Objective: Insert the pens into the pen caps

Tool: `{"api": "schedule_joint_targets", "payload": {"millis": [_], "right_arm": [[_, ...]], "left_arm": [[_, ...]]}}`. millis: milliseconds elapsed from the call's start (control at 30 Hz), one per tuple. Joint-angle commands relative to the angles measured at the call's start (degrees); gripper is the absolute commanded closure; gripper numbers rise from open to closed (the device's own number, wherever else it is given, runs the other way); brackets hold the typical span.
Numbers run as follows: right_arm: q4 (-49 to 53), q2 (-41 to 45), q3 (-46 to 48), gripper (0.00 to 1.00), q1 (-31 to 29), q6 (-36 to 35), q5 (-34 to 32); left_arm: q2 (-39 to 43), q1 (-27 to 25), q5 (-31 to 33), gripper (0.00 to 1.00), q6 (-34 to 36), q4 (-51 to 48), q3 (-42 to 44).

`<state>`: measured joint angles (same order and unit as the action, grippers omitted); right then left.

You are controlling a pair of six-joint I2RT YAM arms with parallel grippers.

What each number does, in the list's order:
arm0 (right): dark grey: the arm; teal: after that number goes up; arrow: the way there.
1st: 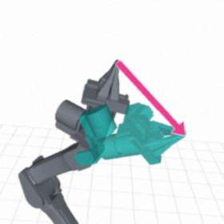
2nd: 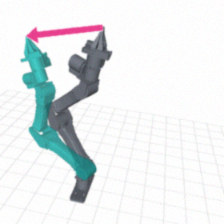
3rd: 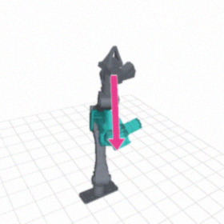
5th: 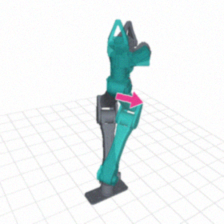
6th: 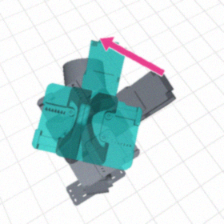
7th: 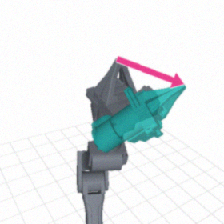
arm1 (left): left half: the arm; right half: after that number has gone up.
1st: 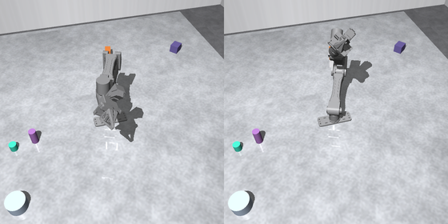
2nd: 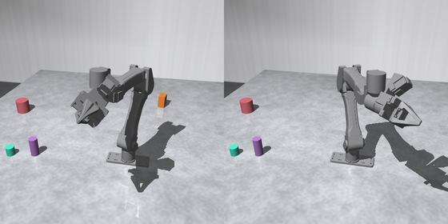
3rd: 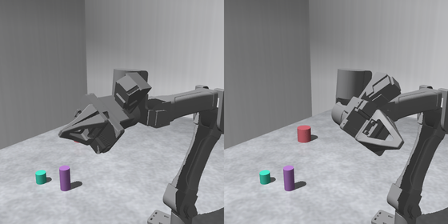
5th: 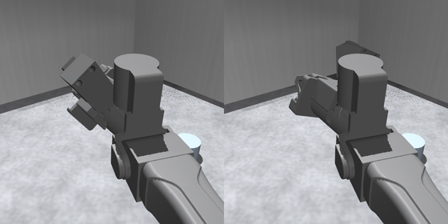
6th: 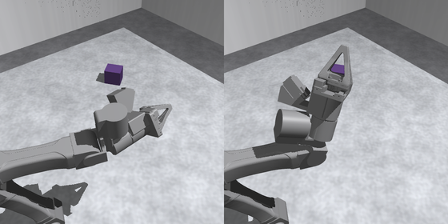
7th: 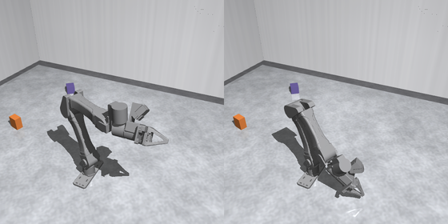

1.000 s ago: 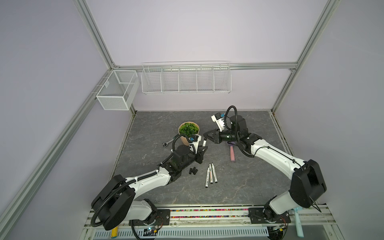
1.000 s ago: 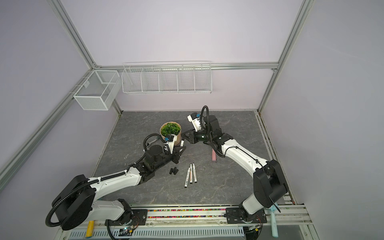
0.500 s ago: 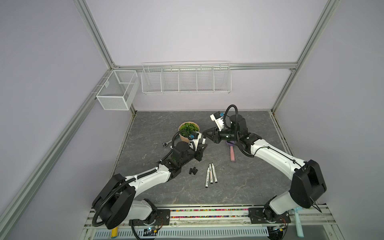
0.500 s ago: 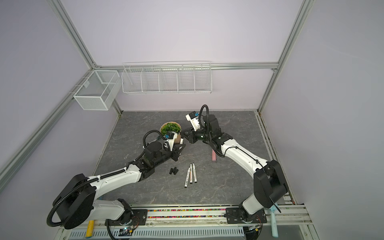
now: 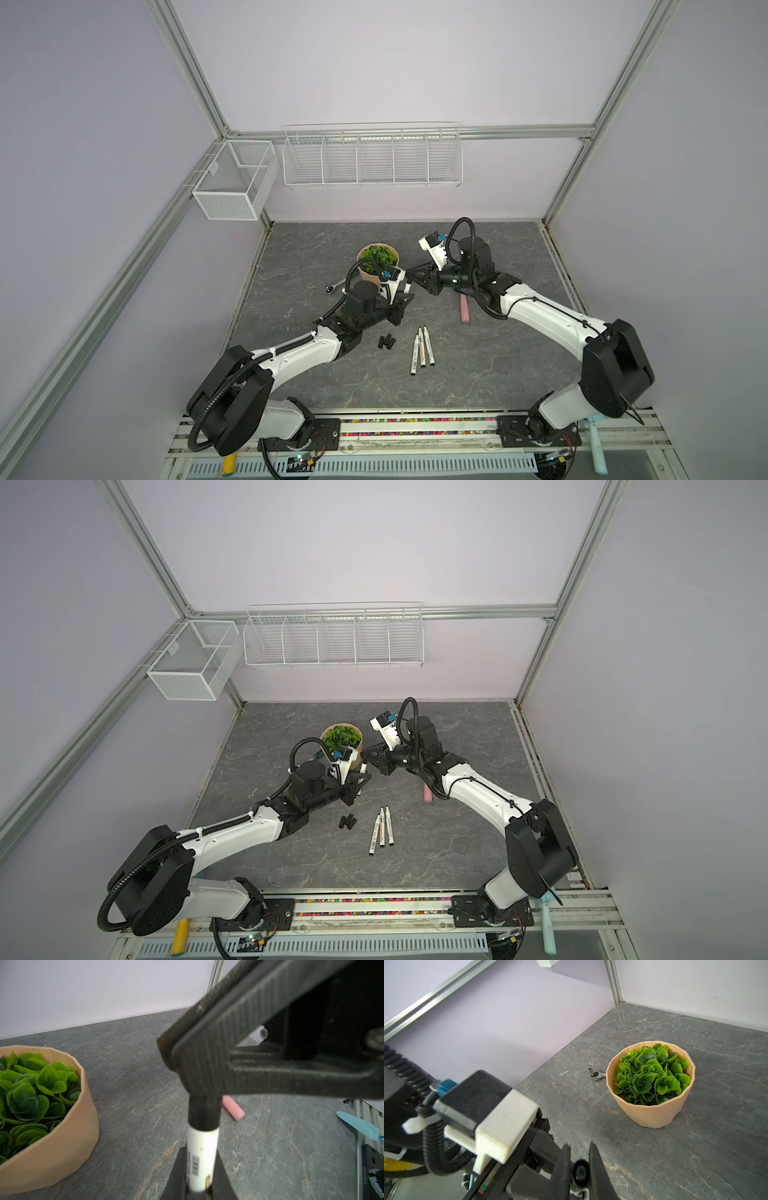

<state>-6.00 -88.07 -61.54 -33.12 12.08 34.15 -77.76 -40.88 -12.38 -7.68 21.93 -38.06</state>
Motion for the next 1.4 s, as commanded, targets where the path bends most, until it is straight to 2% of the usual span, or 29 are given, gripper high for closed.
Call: {"api": "schedule_joint_targets", "payload": {"millis": [0,200,333,433,700,867,1100,1233,1367], "right_arm": [[27.54,-1.97,8.78,0.93,-1.11,-0.5,12.83],[25.05,-0.53,10.03,0.93,2.57,1.33,15.17],[23.1,-1.34,9.68,0.93,2.68,2.79,15.79],[20.9,-1.88,9.77,0.93,2.4,4.51,16.61],[23.8,-3.83,8.15,0.93,-2.18,1.83,14.11],[21.58,-3.74,9.4,0.93,-2.03,3.62,12.91],[17.96,-2.39,12.57,0.93,-0.05,6.9,10.99],[16.01,-1.74,14.12,0.92,1.09,8.87,9.23],[15.02,-1.65,13.93,0.9,1.09,9.87,9.49]], "left_arm": [[3.82,7.03,12.82,1.0,-6.29,31.53,-11.59],[4.49,7.04,10.87,1.0,-7.71,30.91,-10.49],[4.29,6.96,4.58,1.0,-8.45,28.87,-9.59],[4.02,6.37,3.72,1.0,-10.92,29.27,-7.17],[2.35,4.58,7.99,1.0,-11.93,31.68,-4.62],[1.16,4.67,9.44,1.0,-11.19,31.58,-5.94],[-0.79,5.63,10.18,1.0,-15.24,33.83,-6.35],[-1.1,5.59,10.76,1.0,-14.47,30.64,-7.21],[-2.85,3.44,10.1,1.0,-11.17,22.13,-10.21]]}}
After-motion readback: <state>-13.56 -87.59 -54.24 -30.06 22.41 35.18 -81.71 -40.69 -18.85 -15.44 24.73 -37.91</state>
